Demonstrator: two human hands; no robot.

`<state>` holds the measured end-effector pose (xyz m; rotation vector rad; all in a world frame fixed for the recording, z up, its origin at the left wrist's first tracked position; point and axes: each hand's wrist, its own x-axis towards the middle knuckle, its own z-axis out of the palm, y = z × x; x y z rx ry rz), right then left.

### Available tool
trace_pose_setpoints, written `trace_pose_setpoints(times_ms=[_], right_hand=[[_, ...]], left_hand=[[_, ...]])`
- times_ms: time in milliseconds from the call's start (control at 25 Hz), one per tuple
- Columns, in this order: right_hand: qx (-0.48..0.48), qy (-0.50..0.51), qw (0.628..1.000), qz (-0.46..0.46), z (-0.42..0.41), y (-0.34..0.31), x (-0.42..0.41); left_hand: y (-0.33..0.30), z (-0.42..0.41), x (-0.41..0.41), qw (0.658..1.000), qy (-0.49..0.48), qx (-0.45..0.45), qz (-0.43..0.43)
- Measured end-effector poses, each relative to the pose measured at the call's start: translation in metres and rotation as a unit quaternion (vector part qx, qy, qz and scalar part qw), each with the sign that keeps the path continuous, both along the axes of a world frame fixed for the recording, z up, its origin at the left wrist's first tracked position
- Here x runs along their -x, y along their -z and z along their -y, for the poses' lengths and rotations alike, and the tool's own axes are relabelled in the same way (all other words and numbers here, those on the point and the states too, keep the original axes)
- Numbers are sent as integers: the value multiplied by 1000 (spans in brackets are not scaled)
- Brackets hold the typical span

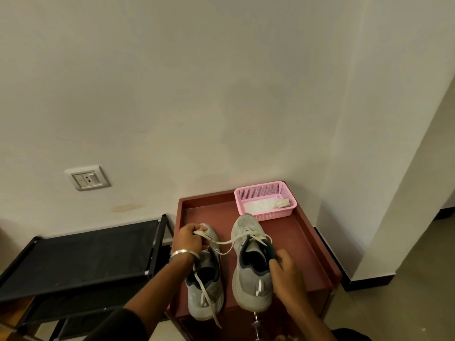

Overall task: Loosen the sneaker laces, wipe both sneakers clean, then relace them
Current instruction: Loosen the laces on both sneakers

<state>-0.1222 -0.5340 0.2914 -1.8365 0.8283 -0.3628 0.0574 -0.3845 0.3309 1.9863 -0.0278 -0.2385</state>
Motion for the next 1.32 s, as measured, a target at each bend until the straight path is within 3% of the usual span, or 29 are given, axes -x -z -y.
trace_pose_setpoints(times_ms=[160,240,320,360,400,440,520,600,720,880,1000,1320], right_hand=[[27,34,996,74,1,-9,4],[23,48,994,98,-1,-9,3],[34,52,993,103,-2,-8,3],[43,50,993,101,-2,-7,3],[51,52,992,98,-2,-7,2],[59,57,992,96,-2,-7,2],[65,71,991,93,-2,-5,1],[55,82,991,94,-2,-4,0],[48,108,988,98,-5,-6,3],[17,167,982,85,-23,-14,12],[43,196,979,47,-35,-17,15],[-39,194,980,-33,-55,5,-3]], left_hand=[[11,32,32,996,62,29,-57],[18,44,40,982,149,-112,-24],[22,48,47,906,282,-314,27],[23,47,48,866,331,-374,36],[26,45,49,849,352,-391,42],[26,43,50,855,349,-382,40],[19,33,52,929,278,-241,-47],[12,22,58,960,226,-100,-132],[3,5,86,975,212,-8,-68],[19,-7,130,947,311,77,-8],[44,-8,140,935,343,91,29],[76,-5,121,962,258,72,57]])
